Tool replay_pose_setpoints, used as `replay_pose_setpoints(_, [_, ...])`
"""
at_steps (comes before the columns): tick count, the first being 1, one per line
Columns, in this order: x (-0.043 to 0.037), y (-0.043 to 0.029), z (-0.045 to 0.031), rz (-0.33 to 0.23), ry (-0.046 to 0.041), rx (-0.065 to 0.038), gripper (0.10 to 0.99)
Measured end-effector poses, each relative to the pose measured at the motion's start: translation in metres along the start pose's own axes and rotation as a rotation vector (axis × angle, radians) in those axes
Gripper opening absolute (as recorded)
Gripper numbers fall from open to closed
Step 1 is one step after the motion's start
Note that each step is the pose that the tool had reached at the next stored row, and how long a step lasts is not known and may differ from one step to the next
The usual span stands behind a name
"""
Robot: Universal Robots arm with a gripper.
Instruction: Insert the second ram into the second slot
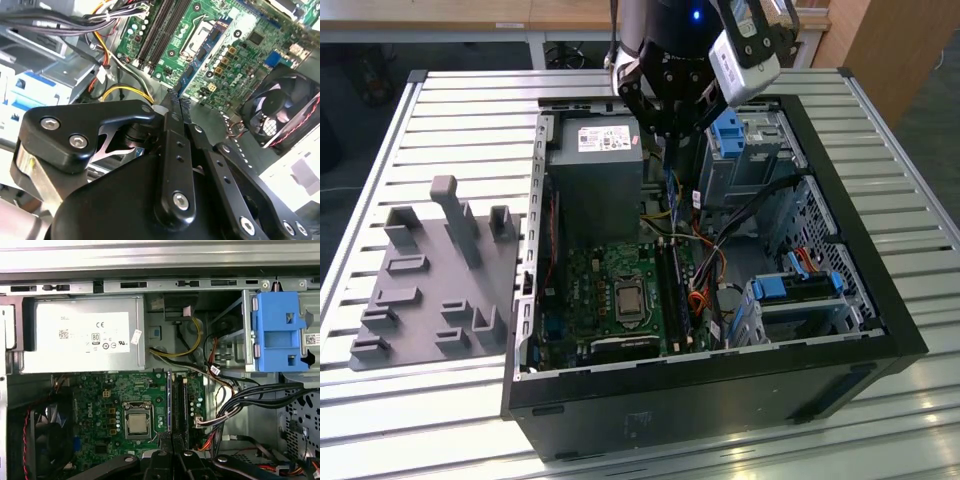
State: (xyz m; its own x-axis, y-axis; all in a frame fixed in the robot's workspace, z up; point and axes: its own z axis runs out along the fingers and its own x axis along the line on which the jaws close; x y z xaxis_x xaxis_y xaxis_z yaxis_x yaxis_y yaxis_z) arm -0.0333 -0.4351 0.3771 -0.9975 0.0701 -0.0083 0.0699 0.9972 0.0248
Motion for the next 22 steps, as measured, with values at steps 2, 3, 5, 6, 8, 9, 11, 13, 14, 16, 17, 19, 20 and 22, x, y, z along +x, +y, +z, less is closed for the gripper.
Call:
replay_pose_setpoints(2, [0.0000,0.0000,0.0015,0.007,-0.0002,0.000,0.122])
replay_pose_setpoints(3, [0.0000,0.0000,0.0023,0.007,-0.0002,0.000,0.122])
replay_pose_setpoints(5, [0.0001,-0.0001,0.0040,0.007,-0.0002,0.000,0.122])
replay_pose_setpoints(6, [0.0000,-0.0001,0.0048,0.007,-0.0002,0.001,0.122])
replay_pose_setpoints(8, [0.0000,-0.0001,0.0061,0.007,-0.0002,0.001,0.122])
replay_pose_setpoints(9, [0.0001,-0.0001,0.0065,0.007,-0.0002,0.001,0.122])
replay_pose_setpoints(11, [0.0001,-0.0002,0.0071,0.007,-0.0004,0.003,0.122])
replay_pose_setpoints(13, [0.0001,-0.0002,0.0078,0.007,-0.0006,0.006,0.122])
replay_pose_setpoints(14, [0.0001,-0.0002,0.0083,0.007,-0.0006,0.006,0.122])
replay_pose_setpoints(16, [0.0001,-0.0003,0.0098,0.007,-0.0007,0.007,0.122])
replay_pose_setpoints(17, [0.0001,-0.0003,0.0107,0.007,-0.0007,0.007,0.122])
replay_pose_setpoints(19, [0.0001,-0.0003,0.0125,0.007,-0.0007,0.007,0.122])
replay_pose_setpoints(20, [0.0001,-0.0003,0.0134,0.007,-0.0007,0.007,0.122])
replay_pose_setpoints(22, [0.0001,-0.0004,0.0150,0.007,-0.0006,0.007,0.122])
